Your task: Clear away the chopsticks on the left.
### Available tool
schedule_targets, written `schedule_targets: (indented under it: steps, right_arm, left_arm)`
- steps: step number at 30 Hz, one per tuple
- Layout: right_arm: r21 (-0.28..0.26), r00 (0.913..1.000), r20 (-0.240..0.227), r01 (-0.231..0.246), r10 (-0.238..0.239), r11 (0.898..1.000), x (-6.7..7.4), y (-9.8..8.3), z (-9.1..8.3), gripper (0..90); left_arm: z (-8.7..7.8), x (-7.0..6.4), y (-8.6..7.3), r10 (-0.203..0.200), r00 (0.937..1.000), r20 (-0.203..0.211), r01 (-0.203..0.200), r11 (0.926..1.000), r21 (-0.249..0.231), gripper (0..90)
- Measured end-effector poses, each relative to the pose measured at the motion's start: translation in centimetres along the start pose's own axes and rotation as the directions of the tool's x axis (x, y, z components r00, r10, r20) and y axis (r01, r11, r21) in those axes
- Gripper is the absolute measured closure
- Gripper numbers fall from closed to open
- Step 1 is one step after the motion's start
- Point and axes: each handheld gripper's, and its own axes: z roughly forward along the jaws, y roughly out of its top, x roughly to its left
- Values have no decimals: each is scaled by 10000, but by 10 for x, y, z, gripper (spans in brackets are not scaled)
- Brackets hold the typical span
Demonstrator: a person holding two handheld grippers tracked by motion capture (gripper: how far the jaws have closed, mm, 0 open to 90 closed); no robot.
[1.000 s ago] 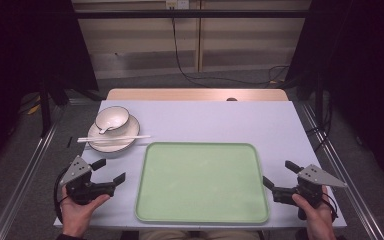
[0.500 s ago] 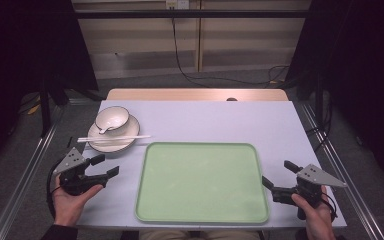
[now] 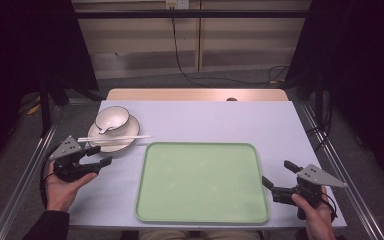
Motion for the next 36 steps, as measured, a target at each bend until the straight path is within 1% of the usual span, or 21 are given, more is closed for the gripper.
schedule_targets:
  steps: [1, 3, 7, 8, 10, 11, 12, 14, 15, 16, 17, 18, 19, 20, 21, 23, 24, 25, 30, 31, 36]
  right_arm:
    - [2, 10000, 2, 1, -1, 10000, 0, 0, 0, 58]
    - [1, 10000, -1, 45, -45, 10000, 0, 0, 0, 58]
    - [-15, 10000, 33, 9, -9, 10000, 0, 0, 0, 58]
    - [-3, 10000, 12, 10, -10, 10000, 0, 0, 0, 58]
    - [-5, 10000, 16, 0, 0, 10000, 0, 0, 0, 58]
    - [-15, 10000, 20, -10, 10, 10000, 0, 0, 0, 58]
    - [-3, 10000, 26, -1, 1, 10000, 0, 0, 0, 58]
    - [-23, 10000, 11, 17, -17, 10000, 0, 0, 0, 58]
    - [-22, 10000, 23, 15, -15, 10000, 0, 0, 0, 58]
    - [-22, 10000, 23, 15, -15, 10000, 0, 0, 0, 58]
    - [-19, 10000, 0, -7, 7, 10000, 0, 0, 0, 58]
    - [-19, 10000, 25, 1, -1, 10000, 0, 0, 0, 58]
    - [-4, 10000, -14, 8, -8, 10000, 0, 0, 0, 58]
    - [-4, 10000, -14, 8, -8, 10000, 0, 0, 0, 58]
    - [-15, 10000, 17, -6, 6, 10000, 0, 0, 0, 58]
    - [0, 10000, -3, -2, 2, 10000, 0, 0, 0, 58]
    - [0, 10000, 9, -11, 11, 10000, 0, 0, 0, 58]
    - [1, 10000, 9, -6, 6, 10000, 0, 0, 1, 58]
    - [17, 10000, 1, 14, -14, 10000, 0, 0, 1, 58]
    - [24, 10000, -14, -7, 7, 10000, 0, 0, 1, 58]
    - [26, 10000, -29, 13, -13, 10000, 0, 0, 1, 58]
  left_arm:
    - [0, 3, 1, -76, 10000, -14, 76, 10000, -29, 371]
    - [1, 9, 2, 33, 10000, 18, -33, 10000, 70, 387]
    - [5, 19, 7, 536, 9985, -86, -531, 9975, 458, 450]
    - [6, 21, 8, 707, 9973, -211, -695, 9961, 548, 475]
    - [7, 23, 8, 721, 9972, -198, -708, 9957, 599, 496]
    - [13, 29, 9, 925, 9953, -272, -893, 9908, 1013, 495]
    - [14, 31, 10, 1034, 9943, -271, -995, 9881, 1175, 499]
    - [15, 34, 10, 1020, 9943, -312, -979, 9888, 1122, 518]
    - [16, 40, 11, 1060, 9939, -301, -1026, 9899, 978, 530]
    - [16, 40, 11, 1060, 9939, -301, -1026, 9899, 978, 553]
    - [18, 45, 10, 1023, 9939, -416, -981, 9908, 931, 553]
    - [20, 48, 9, 935, 9950, -359, -894, 9907, 1023, 557]
    - [23, 50, 7, 864, 9953, -432, -814, 9910, 1064, 558]
    - [23, 50, 7, 864, 9953, -432, -814, 9910, 1064, 560]
    - [26, 54, 6, 986, 9946, -339, -942, 9892, 1124, 570]
    - [30, 57, 6, 1048, 9938, -382, -1003, 9895, 1041, 570]
    - [32, 59, 6, 1083, 9938, -238, -1054, 9895, 990, 570]
    - [35, 60, 7, 1178, 9927, -250, -1146, 9879, 1043, 566]
    - [42, 66, 5, 1186, 9926, -253, -1150, 9869, 1129, 548]
    - [45, 68, 5, 1245, 9917, -327, -1196, 9851, 1240, 533]
    - [49, 73, 6, 1173, 9922, -429, -1113, 9863, 1217, 524]
